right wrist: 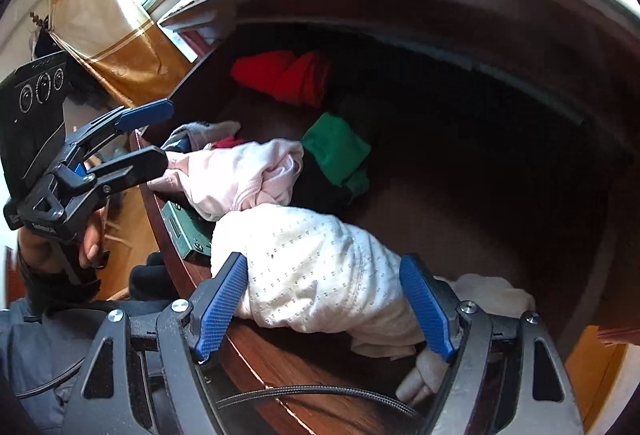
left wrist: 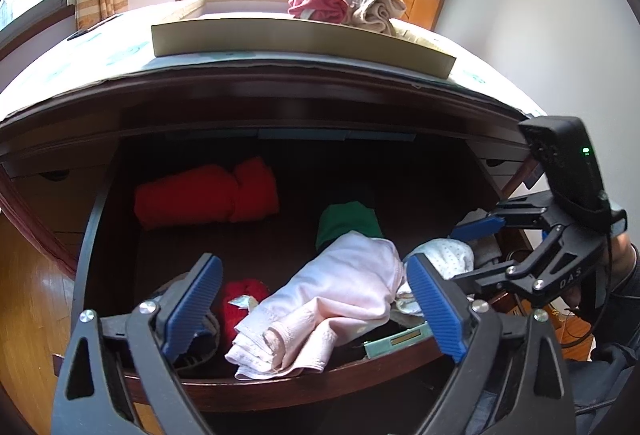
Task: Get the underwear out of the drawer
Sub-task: 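Grasp the white dotted underwear with the right tool while the left tool grasps the pink underwear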
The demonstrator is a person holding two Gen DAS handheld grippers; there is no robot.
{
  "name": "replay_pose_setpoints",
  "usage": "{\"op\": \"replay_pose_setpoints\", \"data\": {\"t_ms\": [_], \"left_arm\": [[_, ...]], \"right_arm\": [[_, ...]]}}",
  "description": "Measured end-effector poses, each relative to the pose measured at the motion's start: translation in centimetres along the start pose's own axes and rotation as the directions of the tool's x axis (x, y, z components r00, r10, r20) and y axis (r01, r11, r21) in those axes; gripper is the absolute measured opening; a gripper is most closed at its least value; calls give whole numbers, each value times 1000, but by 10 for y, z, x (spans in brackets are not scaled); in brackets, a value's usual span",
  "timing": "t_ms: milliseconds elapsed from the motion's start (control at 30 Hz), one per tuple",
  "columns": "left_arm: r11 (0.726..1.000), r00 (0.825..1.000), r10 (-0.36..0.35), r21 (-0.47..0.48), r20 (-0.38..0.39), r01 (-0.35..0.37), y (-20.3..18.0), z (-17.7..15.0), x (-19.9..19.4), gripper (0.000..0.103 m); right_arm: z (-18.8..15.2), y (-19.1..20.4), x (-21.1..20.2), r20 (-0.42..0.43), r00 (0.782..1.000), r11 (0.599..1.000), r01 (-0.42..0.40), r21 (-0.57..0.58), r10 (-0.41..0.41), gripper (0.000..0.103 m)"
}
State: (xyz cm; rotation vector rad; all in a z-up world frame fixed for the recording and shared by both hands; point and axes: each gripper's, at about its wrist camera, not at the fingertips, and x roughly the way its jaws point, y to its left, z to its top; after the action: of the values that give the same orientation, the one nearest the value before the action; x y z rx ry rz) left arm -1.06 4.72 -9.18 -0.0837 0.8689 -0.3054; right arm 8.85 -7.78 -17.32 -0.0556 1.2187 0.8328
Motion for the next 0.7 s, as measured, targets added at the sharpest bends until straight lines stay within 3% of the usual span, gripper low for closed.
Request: {"op": "replay_pose_setpoints", "data": {"t_ms": [200,333,467,567,700], "left_arm": [[1000,1000,-8,14,-23,8,0,-1,2,96],[1000,1000,0,28,-31,0,3,-2,2,96],[999,999,16,46,-46,-14,6,-1,4,96],[996,997,20,92,-74,-13,3,-1,7,96],[980,990,21,199,-137,7,-7,2,14,96]], "right_arm": [[-1,4,9,-53,999,998,-8,-55,5,80],[3,4,-3,-17,1000,997,4,-81,-5,80],[4,2,-23,18,997,988,81,-134,-79,80],[2,3,-22,-26,988,968,143,-208,-152,75],[-5,5,-9,-108,975,942,152,-299,-192,70]]}}
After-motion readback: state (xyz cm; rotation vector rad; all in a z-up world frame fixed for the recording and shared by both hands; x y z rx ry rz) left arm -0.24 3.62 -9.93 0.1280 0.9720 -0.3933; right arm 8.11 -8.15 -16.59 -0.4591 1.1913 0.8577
